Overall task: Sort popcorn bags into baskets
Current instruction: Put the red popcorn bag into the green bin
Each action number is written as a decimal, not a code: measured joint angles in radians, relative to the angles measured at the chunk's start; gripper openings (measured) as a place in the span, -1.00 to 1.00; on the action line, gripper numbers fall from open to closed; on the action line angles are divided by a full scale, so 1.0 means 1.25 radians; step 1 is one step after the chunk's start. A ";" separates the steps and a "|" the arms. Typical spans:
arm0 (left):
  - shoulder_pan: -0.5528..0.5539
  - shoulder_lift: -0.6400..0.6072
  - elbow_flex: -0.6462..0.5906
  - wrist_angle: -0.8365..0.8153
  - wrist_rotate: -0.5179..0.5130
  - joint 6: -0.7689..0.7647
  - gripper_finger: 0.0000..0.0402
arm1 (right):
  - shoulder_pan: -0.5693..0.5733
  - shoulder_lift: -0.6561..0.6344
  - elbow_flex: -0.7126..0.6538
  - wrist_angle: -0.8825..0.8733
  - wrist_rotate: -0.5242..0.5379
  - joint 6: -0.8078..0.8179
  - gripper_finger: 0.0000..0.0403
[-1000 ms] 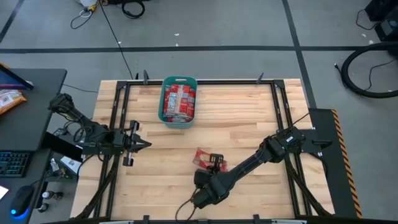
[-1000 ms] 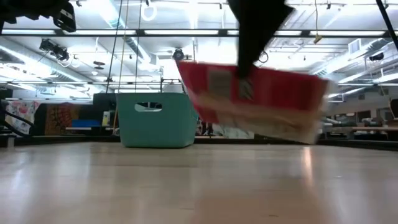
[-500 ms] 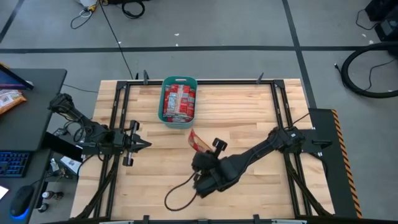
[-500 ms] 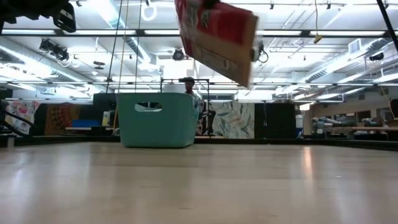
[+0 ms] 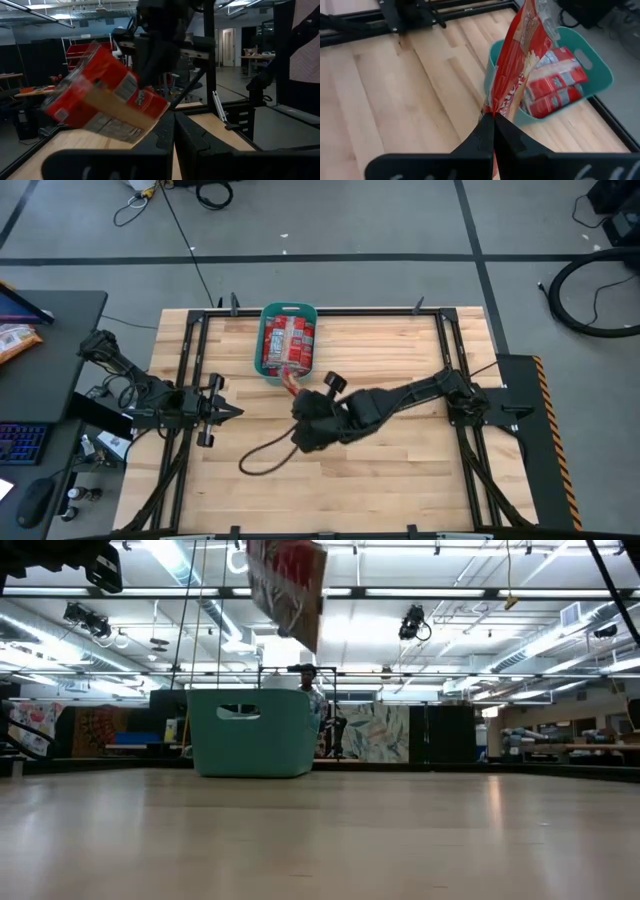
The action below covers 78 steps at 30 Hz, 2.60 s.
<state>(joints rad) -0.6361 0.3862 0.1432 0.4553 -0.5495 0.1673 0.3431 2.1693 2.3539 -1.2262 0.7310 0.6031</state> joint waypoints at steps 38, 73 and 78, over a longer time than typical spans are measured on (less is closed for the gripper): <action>0.000 0.000 0.000 -0.001 0.000 -0.011 -0.93 | -0.348 0.004 0.000 0.301 -0.400 -0.297 -0.96; 0.000 0.000 0.000 -0.022 0.000 -0.014 -0.93 | -0.481 0.004 -0.347 0.771 -0.523 -0.157 -0.96; 0.000 0.000 0.000 -0.022 0.000 -0.013 -0.93 | -0.520 0.004 -0.410 0.798 -0.549 -0.087 -0.91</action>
<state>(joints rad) -0.6358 0.3866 0.1432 0.4278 -0.5495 0.1505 -0.3071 2.1746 1.8412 -0.2292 0.0448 0.4950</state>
